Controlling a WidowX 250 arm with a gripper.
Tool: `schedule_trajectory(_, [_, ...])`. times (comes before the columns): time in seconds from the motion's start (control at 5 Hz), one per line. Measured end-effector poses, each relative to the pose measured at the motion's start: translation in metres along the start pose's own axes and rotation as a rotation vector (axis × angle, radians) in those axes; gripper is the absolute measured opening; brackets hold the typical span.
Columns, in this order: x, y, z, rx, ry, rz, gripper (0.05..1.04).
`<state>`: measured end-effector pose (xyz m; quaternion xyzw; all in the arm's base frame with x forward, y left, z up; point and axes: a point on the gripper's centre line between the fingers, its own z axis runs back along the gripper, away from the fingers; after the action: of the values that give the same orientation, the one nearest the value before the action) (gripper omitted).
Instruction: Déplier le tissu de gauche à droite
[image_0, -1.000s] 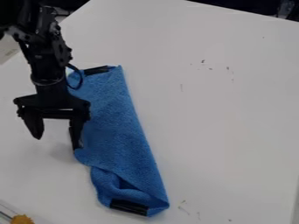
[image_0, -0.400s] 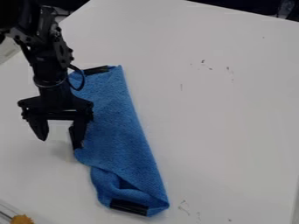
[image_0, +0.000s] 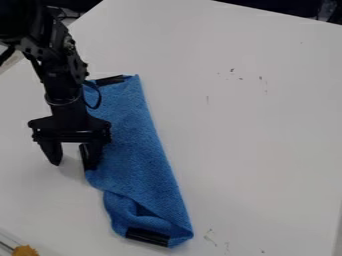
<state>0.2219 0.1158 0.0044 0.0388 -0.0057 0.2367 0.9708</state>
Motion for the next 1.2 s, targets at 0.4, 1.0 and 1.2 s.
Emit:
schedule_trajectory(0.4, [-0.001, -0.002, -0.003, -0.011, 0.0, -0.015, 0.405])
schedule_trajectory(1.0, [-0.006, -0.002, 0.003, 0.029, 0.005, 0.004, 0.068])
schedule_trajectory(1.2, [-0.004, -0.011, 0.024, 0.048, -0.05, -0.001, 0.062])
